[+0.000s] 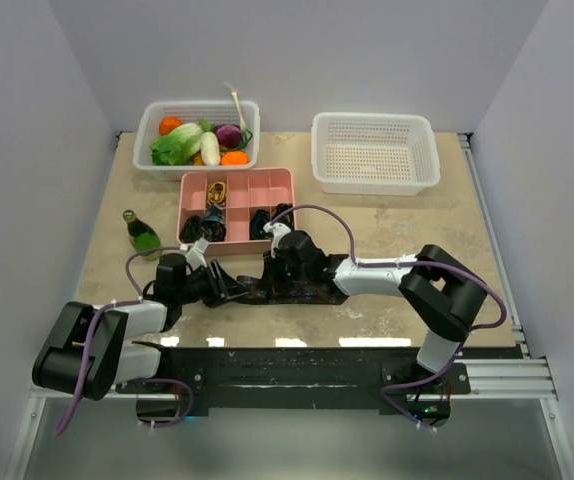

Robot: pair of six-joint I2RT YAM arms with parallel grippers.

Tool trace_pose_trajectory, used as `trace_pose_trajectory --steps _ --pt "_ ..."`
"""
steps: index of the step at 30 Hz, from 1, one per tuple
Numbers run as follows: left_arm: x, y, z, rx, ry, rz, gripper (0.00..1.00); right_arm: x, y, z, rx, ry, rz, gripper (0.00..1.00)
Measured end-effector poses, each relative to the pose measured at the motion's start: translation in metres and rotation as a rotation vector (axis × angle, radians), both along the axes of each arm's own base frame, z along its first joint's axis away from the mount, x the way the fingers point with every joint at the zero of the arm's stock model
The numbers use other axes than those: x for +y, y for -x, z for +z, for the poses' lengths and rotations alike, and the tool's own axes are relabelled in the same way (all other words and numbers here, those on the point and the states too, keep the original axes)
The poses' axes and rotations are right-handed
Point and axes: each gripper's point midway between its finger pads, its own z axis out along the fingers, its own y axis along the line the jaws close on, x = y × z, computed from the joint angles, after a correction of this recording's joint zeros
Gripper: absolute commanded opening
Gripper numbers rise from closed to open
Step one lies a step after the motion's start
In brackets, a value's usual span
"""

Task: Roll the ties
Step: Roll the tie at the center of the board.

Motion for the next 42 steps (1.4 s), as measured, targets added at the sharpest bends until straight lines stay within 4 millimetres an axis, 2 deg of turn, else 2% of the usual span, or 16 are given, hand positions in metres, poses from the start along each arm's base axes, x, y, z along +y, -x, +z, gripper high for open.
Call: trace_pose_trajectory --steps 7,14,20,42 --pt "-0.001 -0.004 0.002 0.000 -0.049 -0.028 0.39 0.000 -0.002 0.002 -0.003 0.013 0.000 0.00" --pt "-0.003 -0.021 0.013 -0.026 -0.208 -0.060 0.37 0.003 -0.008 0.009 -0.020 0.015 -0.007 0.01" --pt "-0.001 -0.028 0.020 -0.029 -0.350 -0.077 0.34 0.004 -0.009 0.010 -0.024 0.015 -0.006 0.00" --pt "0.012 -0.037 0.029 -0.009 -0.768 -0.128 0.32 0.018 -0.016 -0.009 0.001 0.040 0.001 0.01"
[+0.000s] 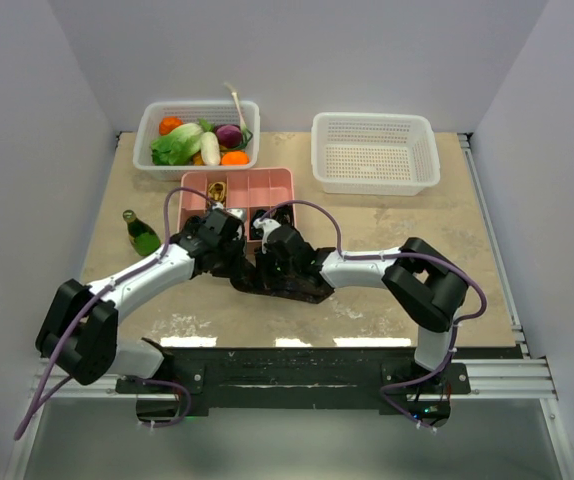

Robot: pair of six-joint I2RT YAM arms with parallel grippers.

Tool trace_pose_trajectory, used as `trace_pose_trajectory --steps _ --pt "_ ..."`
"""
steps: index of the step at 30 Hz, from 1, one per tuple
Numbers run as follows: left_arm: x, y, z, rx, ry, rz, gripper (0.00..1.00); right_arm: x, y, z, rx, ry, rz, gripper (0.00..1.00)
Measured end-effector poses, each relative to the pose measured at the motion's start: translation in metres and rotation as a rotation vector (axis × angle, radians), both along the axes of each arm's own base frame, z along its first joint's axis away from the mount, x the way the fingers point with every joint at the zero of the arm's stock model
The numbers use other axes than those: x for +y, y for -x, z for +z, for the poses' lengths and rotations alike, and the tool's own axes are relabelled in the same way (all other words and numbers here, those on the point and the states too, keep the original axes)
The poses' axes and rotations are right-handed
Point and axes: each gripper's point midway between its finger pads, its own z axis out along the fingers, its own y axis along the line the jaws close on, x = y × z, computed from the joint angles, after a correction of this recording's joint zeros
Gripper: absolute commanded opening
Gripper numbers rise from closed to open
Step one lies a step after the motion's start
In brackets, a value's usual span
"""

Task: Roll the ties
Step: Roll the tie at the center of the board.

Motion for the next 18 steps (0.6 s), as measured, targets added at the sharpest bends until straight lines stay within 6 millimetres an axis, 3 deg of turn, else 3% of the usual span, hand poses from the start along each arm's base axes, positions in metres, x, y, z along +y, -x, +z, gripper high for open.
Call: trace_pose_trajectory --steps 8,18 --pt "0.000 -0.001 0.002 -0.024 -0.167 -0.015 0.29 0.000 0.000 0.000 0.001 0.002 0.000 0.01" --pt "0.016 -0.005 0.006 -0.061 -0.393 0.033 0.28 -0.010 0.001 0.001 0.001 0.033 -0.020 0.01"
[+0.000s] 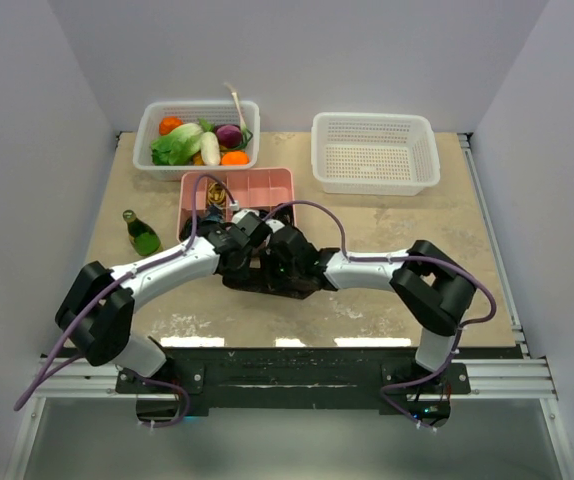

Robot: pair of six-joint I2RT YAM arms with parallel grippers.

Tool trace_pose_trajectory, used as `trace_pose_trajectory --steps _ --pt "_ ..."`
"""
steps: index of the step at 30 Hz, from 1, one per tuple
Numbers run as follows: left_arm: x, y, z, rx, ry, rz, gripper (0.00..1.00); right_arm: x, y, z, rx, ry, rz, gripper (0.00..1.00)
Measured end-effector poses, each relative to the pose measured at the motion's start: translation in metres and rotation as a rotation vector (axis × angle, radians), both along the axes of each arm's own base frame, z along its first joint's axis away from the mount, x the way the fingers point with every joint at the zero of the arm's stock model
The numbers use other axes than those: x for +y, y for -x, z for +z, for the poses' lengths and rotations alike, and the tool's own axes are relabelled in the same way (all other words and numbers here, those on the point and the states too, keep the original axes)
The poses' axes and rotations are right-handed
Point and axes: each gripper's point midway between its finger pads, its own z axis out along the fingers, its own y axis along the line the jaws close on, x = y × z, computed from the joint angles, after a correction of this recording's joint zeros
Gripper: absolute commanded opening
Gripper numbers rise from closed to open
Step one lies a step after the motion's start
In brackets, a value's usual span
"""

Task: Roll the ties
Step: Roll the tie at the center of the board.

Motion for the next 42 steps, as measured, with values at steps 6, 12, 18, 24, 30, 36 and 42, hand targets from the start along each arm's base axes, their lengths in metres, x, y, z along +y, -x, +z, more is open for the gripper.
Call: trace_pose_trajectory --steps 6,12,18,24,30,36,42 --pt "0.001 0.001 0.006 -0.023 -0.070 -0.005 0.28 -0.020 0.003 0.010 -0.024 0.023 -0.028 0.01" --pt "0.006 0.002 -0.001 -0.005 -0.181 -0.001 0.29 -0.040 -0.004 0.017 -0.050 0.029 -0.073 0.00" --pt "0.002 0.003 -0.003 -0.017 -0.258 -0.003 0.31 -0.067 -0.001 0.005 -0.038 0.059 -0.111 0.00" --pt "-0.005 0.003 -0.003 -0.022 -0.273 -0.012 0.31 -0.087 0.005 -0.012 -0.009 0.096 -0.137 0.00" --pt "-0.013 0.000 -0.007 -0.015 -0.294 -0.023 0.37 -0.094 0.000 -0.014 -0.001 0.101 -0.158 0.00" --pt "-0.019 -0.002 -0.011 -0.005 -0.297 -0.029 0.48 -0.102 -0.001 -0.019 0.011 0.111 -0.173 0.00" --pt "-0.034 0.001 -0.017 0.020 -0.229 -0.053 0.59 -0.102 0.000 -0.015 0.013 0.096 -0.168 0.01"
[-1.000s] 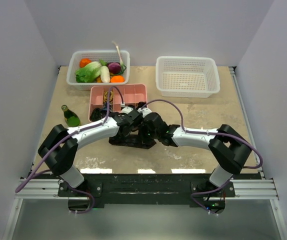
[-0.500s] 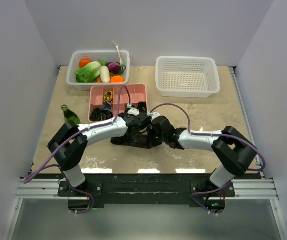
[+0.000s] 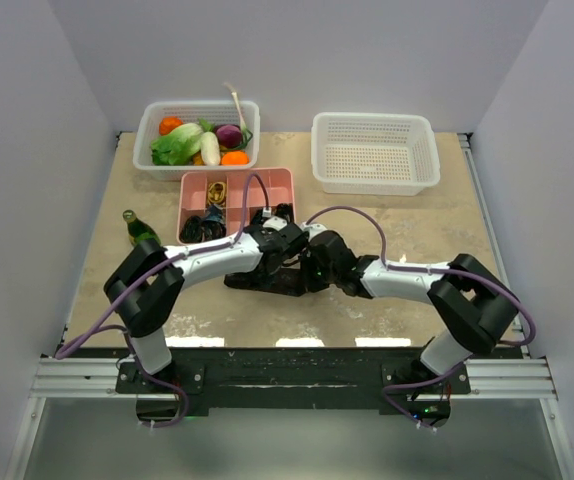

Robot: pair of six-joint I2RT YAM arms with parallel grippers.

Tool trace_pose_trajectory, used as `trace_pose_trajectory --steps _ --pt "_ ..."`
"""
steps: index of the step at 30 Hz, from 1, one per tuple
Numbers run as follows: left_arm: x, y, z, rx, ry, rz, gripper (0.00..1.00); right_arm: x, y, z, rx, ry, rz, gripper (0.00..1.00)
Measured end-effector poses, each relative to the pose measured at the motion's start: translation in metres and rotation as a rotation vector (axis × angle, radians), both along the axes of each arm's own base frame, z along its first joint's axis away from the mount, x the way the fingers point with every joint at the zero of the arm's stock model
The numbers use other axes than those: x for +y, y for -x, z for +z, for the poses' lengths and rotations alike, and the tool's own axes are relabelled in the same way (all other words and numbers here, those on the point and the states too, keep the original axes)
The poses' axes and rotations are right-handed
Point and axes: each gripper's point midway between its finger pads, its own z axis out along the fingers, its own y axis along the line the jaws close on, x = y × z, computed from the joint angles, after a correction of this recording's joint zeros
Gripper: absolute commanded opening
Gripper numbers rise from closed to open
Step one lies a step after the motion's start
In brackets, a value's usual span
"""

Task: Roll the ties
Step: Roll the tie at the center of the board.

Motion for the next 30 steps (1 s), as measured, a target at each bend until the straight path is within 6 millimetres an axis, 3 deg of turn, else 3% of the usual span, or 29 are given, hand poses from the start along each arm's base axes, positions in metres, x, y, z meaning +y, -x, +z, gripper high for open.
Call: trace_pose_trajectory --steps 4,11,20,30 --pt "-0.018 0.003 -0.005 0.021 0.074 -0.035 0.62 0.001 0.001 0.008 -0.013 -0.026 0.006 0.01" --pt "-0.049 0.012 -0.006 0.031 0.200 -0.113 0.64 0.020 0.004 0.040 -0.073 -0.127 0.060 0.01" --pt "-0.047 0.012 0.002 0.023 0.293 -0.100 0.67 0.027 0.005 0.043 -0.074 -0.154 0.090 0.01" --pt "-0.017 -0.011 0.052 -0.102 0.525 -0.006 0.74 0.047 -0.004 0.052 -0.087 -0.188 0.134 0.01"
